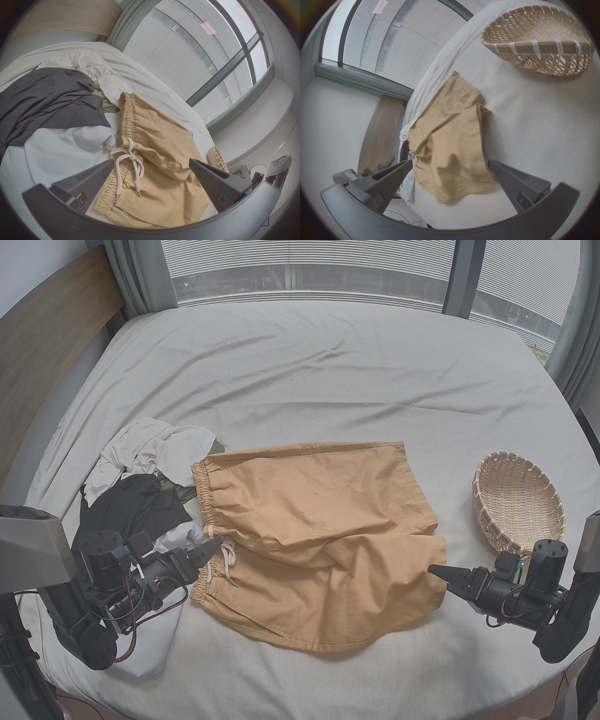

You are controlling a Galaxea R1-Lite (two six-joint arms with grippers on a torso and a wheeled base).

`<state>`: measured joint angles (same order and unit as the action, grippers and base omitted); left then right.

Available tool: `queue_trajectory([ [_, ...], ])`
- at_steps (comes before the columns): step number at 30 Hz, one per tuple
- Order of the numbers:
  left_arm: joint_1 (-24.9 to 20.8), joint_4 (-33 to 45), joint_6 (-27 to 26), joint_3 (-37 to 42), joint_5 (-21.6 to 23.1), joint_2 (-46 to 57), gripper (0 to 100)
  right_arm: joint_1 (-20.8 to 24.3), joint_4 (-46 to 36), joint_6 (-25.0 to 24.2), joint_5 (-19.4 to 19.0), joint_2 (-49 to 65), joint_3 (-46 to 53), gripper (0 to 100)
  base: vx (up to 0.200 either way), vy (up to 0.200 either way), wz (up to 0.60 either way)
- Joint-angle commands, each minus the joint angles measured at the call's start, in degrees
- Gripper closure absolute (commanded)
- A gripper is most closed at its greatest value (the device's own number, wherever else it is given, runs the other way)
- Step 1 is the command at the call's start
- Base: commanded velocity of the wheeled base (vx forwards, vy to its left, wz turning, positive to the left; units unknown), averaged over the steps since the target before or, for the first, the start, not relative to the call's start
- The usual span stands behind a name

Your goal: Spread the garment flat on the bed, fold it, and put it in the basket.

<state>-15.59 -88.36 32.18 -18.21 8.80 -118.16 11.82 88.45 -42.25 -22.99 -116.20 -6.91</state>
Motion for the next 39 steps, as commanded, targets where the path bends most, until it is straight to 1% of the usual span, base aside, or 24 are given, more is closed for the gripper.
queue_trajectory([
  [1, -0.05, -0.06, 0.07, 0.2, -0.01, -0.14, 0, -1.72, 0.05, 2.7, 0.32, -5.97, -0.47, 0, 0.0, 0.0, 0.0],
  [3, -0.05, -0.06, 0.07, 0.2, -0.01, -0.14, 0, -1.72, 0.14, 4.28, 0.32, -7.29, -1.09, 0, 0.0, 0.0, 0.0],
  [10, 0.04, -0.06, 0.07, 0.28, -0.01, -0.14, 0, 0.22, 0.05, 4.28, 0.32, -9.04, -3.81, 0, 0.0, 0.0, 0.0],
  [13, 0.04, -0.06, 0.07, 0.28, -0.01, -0.05, 0, 1.97, 0.05, 4.2, 0.4, -11.42, -5.57, 0, 0.0, 0.0, 0.0],
  [17, 0.3, -0.06, 0.07, 0.37, -0.01, 0.04, 0, 3.82, 0.14, 3.93, 0.49, -11.68, -5.48, 0, 0.0, 0.0, 0.0],
  [27, 0.3, -0.06, 0.07, 0.72, -0.01, 0.13, 0, 5.23, 0.05, 3.76, 0.14, -7.55, -1.79, 0, 0.0, 0.0, 0.0],
  [31, 0.21, -0.06, -0.02, 0.63, -0.01, 0.13, 0, 5.4, -0.12, 3.67, -1.27, -4.21, 2.69, 0, 0.0, 0.0, 0.0],
  [35, 0.21, -0.06, 0.07, 0.81, -0.01, 0.13, 0, 5.4, -0.12, 3.76, -1.79, -3.33, 5.07, 0, 0.0, 0.0, 0.0],
  [38, 0.21, -0.06, 0.07, 0.99, -0.01, 0.13, 0, 5.23, -0.12, 3.67, -3.82, -2.63, 6.47, 0, 0.0, 0.0, 0.0],
  [39, 0.12, -0.06, 0.07, 1.16, -0.01, 0.13, 0, 5.23, -0.12, 3.49, -5.05, -1.75, 6.91, 0, 0.0, 0.0, 0.0],
])
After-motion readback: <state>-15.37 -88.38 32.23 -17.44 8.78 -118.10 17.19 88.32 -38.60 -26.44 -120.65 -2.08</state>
